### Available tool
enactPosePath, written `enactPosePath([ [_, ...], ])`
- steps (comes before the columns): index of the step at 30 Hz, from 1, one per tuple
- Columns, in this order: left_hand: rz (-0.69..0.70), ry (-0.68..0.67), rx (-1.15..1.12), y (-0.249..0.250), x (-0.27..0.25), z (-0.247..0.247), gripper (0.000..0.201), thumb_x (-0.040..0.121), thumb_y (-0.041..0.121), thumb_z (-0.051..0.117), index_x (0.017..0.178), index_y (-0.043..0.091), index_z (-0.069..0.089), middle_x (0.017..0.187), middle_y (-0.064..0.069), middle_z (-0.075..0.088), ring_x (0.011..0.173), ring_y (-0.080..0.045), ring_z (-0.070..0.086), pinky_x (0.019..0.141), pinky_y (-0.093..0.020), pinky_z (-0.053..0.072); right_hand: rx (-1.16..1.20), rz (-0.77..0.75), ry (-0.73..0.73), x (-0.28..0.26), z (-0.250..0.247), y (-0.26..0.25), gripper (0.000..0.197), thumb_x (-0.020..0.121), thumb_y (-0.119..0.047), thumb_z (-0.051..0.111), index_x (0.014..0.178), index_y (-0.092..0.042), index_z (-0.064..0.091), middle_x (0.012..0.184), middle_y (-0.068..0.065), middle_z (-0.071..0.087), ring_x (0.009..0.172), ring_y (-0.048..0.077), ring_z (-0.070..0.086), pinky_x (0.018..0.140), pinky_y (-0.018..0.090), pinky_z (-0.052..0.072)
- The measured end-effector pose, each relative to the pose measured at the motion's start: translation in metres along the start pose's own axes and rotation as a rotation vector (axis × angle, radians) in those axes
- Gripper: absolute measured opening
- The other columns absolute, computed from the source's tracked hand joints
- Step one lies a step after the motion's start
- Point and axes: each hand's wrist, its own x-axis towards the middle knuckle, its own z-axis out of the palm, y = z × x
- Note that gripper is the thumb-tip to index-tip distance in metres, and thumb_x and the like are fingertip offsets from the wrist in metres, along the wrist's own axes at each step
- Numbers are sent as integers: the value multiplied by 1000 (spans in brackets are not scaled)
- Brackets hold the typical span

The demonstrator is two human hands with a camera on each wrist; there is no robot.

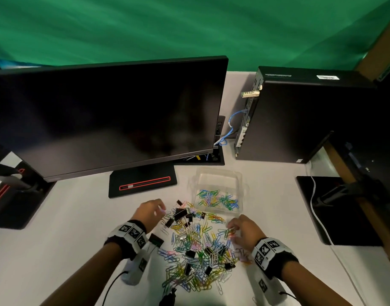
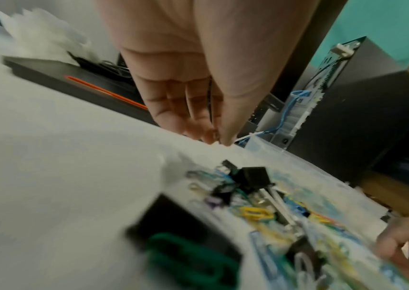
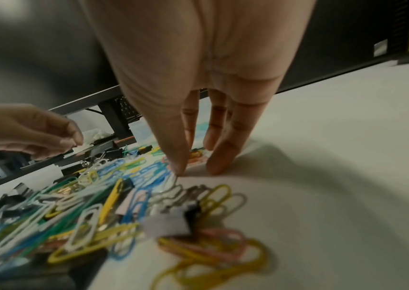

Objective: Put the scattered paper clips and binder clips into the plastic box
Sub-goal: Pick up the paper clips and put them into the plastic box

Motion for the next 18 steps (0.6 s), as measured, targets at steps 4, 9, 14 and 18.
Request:
enactPosePath([
  [4,-106,-16,70,-28,-13,2,18,94,19,48,107,14,60,106,-7,65,87,-18,56,75,-22,39,50,-2,10,11,7,-12,30,81,-14,67,110,-16,63,110,7,54,106,23,58,86,18,39],
  [9,-93,6,146,-37,-25,10,29,94,22,48,122,15,51,123,-9,49,108,-22,54,94,-26,42,62,-44,-96,17,8,-19,66,70,-30,79,129,-21,51,121,5,42,116,17,46,101,23,38],
  [14,99,-17,108,-1,-34,14,43,87,36,58,126,22,45,121,-2,44,109,-16,49,99,-27,42,17,-184,-170,11,16,-20,106,48,-44,89,139,-25,38,118,-3,29,117,12,35,107,19,27],
  [18,271,-232,117,41,-43,31,58,80,46,63,130,22,44,121,-2,43,115,-18,44,100,-31,40,-52,-202,-122,4,27,-24,105,47,-47,88,136,-27,36,123,-4,29,116,12,32,105,20,29],
])
